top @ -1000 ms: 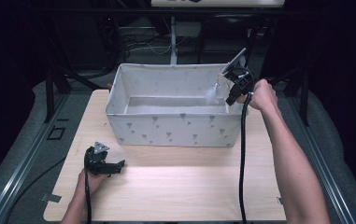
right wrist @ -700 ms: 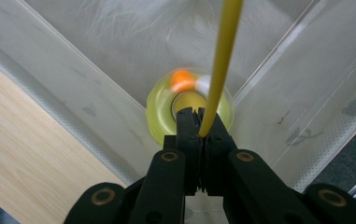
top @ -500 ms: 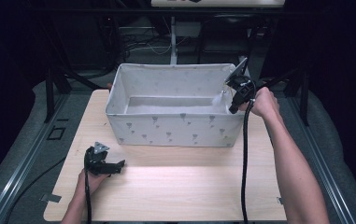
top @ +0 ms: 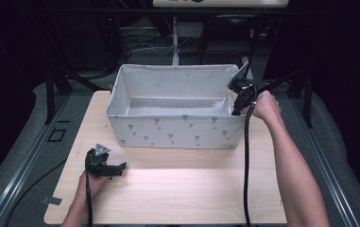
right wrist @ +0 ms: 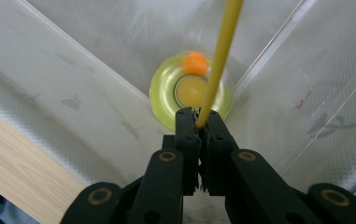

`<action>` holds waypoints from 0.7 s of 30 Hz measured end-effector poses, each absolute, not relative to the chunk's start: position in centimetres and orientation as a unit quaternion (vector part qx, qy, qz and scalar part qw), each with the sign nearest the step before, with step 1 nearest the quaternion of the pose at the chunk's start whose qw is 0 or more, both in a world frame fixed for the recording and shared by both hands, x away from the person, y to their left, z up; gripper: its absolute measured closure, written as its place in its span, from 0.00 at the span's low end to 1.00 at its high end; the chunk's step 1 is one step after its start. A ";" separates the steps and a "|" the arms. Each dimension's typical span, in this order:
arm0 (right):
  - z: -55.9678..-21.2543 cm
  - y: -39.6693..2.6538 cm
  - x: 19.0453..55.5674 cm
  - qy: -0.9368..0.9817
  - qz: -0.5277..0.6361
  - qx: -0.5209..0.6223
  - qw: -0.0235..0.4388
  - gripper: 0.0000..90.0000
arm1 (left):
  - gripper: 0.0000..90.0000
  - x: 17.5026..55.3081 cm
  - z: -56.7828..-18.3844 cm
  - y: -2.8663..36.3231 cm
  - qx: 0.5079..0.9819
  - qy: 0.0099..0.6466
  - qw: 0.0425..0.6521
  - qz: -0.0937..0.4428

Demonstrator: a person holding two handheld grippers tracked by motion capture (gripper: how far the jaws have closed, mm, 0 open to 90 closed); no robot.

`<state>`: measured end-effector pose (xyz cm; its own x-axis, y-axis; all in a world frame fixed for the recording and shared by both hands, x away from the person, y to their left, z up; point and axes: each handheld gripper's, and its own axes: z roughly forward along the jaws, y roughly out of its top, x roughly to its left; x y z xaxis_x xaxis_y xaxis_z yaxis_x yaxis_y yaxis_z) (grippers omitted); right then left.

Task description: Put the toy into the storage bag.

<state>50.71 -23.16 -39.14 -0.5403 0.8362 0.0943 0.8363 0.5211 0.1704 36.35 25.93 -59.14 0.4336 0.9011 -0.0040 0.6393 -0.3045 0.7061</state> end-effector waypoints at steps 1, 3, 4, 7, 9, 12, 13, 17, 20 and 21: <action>-38.9 -23.2 50.7 -0.873 -0.099 -0.477 0.000 0.95 | 0.00 36.3 -59.1 25.9 0.782 0.492 0.324 0.202; -38.4 -23.4 50.6 -0.874 -0.102 -0.476 -0.003 0.91 | 0.00 36.3 -59.1 25.9 0.782 0.492 0.324 0.202; -38.1 -23.4 50.5 -0.871 -0.107 -0.479 -0.005 0.89 | 0.00 36.3 -59.1 25.9 0.782 0.493 0.324 0.202; -37.0 -23.6 50.2 -0.872 -0.116 -0.476 -0.011 0.78 | 0.00 36.3 -59.1 25.9 0.782 0.492 0.324 0.202; -36.2 -23.7 49.9 -0.871 -0.126 -0.474 -0.019 0.67 | 0.00 36.3 -59.1 25.9 0.782 0.493 0.324 0.202; -35.0 -23.8 49.5 -0.869 -0.137 -0.475 -0.028 0.56 | 0.00 36.3 -59.1 25.9 0.782 0.492 0.324 0.202; -34.5 -23.8 49.3 -0.869 -0.142 -0.473 -0.031 0.50 | 0.00 36.3 -59.1 25.9 0.782 0.492 0.324 0.202; -33.2 -23.6 48.7 -0.869 -0.153 -0.469 -0.044 0.39 | 0.00 36.3 -59.1 25.9 0.782 0.493 0.324 0.202; -31.4 -23.0 47.4 -0.875 -0.163 -0.453 -0.060 0.26 | 0.00 36.3 -59.1 25.9 0.782 0.493 0.324 0.202; -31.0 -22.8 47.1 -0.876 -0.164 -0.448 -0.064 0.24 | 0.00 36.3 -59.1 25.9 0.782 0.492 0.324 0.202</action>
<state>47.05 -22.79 -31.04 -0.5898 0.8068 0.0344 0.7646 0.5442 0.3453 36.34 25.93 -59.13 0.4335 0.9011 -0.0037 0.6395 -0.3048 0.7058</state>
